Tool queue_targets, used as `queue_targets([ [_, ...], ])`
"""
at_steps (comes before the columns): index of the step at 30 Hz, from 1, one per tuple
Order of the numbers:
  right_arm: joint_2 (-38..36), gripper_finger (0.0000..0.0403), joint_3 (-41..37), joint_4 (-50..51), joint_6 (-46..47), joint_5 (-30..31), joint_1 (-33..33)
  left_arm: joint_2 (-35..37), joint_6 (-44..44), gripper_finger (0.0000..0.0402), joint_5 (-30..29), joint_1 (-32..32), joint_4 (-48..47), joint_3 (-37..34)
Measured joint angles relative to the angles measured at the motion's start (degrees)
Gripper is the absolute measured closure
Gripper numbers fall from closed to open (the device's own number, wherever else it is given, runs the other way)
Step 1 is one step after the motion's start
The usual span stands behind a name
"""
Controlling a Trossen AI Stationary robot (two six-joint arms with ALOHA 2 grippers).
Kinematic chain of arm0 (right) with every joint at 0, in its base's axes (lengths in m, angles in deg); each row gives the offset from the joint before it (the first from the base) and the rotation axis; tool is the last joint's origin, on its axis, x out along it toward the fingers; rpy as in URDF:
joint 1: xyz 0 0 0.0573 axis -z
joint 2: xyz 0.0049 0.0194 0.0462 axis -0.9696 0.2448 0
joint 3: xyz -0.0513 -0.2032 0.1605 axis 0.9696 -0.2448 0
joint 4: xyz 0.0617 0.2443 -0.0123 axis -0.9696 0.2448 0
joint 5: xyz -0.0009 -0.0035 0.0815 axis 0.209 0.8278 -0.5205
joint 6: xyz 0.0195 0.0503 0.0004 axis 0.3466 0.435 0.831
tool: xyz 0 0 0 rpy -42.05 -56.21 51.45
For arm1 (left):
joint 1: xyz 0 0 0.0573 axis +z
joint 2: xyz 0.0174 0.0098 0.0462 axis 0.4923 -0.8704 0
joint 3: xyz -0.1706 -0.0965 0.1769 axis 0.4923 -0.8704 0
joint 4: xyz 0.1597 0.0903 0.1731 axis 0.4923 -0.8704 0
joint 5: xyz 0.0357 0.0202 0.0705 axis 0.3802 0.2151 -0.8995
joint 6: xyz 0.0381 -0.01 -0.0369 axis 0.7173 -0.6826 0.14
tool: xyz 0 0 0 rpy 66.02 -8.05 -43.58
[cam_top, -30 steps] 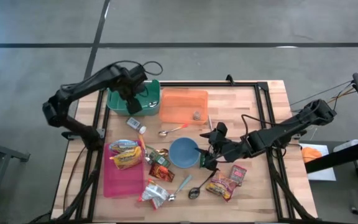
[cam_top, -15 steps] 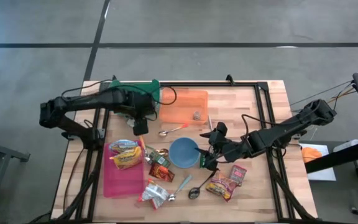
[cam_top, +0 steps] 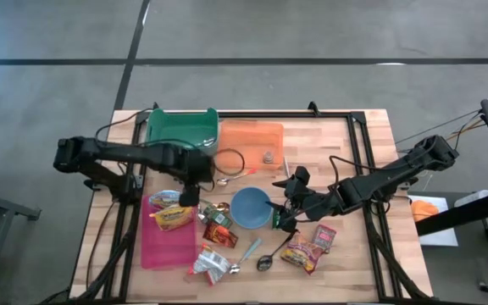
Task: Pick & Place Food Item
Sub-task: Put the green spice bottle into the orange bin
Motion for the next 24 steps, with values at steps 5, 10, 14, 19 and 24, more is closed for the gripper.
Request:
queue_targets([
  [5, 0.0, 0.011, 0.0, -0.02, -0.01, -0.01, 0.0, 0.0, 4.93, 0.0188, -0.02, -4.34, 6.32, -4.1],
  [10, 0.0, 0.011, 0.0, -0.02, 0.01, -0.04, 0.0, -0.37, 6.13, 0.0188, -0.02, -6.98, 12.38, -5.89],
  [14, 0.0, 0.011, 0.0, -0.04, 0.01, -0.07, -0.01, -1.25, 6.31, 0.0188, -0.21, -7.51, 13.8, -6.06],
  [19, 0.0, 0.011, -0.02, -0.06, 0.01, -0.2, 0.0, -4.46, 6.69, 0.0187, 0.44, -7.8, 14.08, -5.97],
  [24, 0.04, 0.011, -0.03, 0.08, 0.01, -0.61, -0.02, -7.87, 7.77, 0.0167, 0.65, -7.93, 13.64, -5.95],
])
